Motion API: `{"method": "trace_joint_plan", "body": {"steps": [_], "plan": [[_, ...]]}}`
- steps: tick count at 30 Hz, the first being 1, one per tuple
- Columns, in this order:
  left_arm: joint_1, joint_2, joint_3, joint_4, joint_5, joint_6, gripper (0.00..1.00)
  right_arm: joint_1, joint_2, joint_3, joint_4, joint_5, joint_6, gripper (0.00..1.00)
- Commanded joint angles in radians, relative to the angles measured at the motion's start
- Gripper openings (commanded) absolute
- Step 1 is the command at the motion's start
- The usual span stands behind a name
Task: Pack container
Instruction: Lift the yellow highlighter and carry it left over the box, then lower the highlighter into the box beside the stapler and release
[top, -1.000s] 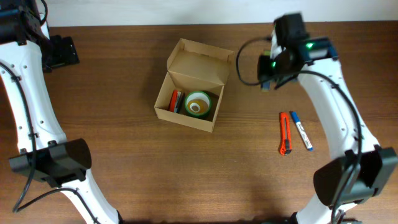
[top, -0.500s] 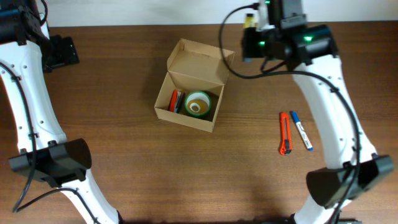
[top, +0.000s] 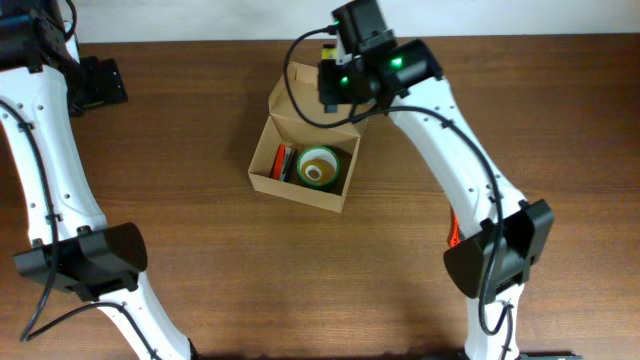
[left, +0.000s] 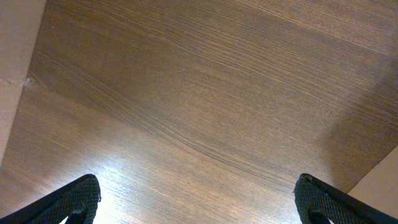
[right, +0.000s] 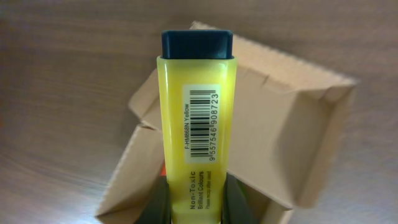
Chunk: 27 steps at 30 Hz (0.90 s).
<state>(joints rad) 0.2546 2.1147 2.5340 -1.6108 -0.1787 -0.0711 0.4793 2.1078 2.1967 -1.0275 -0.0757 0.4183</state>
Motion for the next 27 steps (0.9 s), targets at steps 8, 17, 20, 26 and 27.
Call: {"method": "trace_joint_plan", "body": {"steps": [8, 17, 20, 26, 27], "plan": [[0.003, -0.019, 0.012, 0.002, 0.007, 0.009, 0.99, 0.092, 0.035, 0.036, -0.034, 0.049, 0.264, 0.04], [0.003, -0.019, 0.012, 0.002, 0.007, 0.009, 0.99, 0.163, 0.112, 0.036, -0.154, 0.194, 0.233, 0.04], [0.003, -0.019, 0.012, 0.002, 0.007, 0.009, 0.99, 0.176, 0.138, 0.036, -0.175, 0.193, 0.217, 0.04], [0.003, -0.019, 0.012, 0.002, 0.007, 0.009, 0.99, 0.195, 0.159, 0.036, -0.172, 0.219, 0.220, 0.04], [0.003, -0.019, 0.012, 0.002, 0.007, 0.009, 0.99, 0.196, 0.160, 0.036, -0.168, 0.219, 0.228, 0.04]]}}
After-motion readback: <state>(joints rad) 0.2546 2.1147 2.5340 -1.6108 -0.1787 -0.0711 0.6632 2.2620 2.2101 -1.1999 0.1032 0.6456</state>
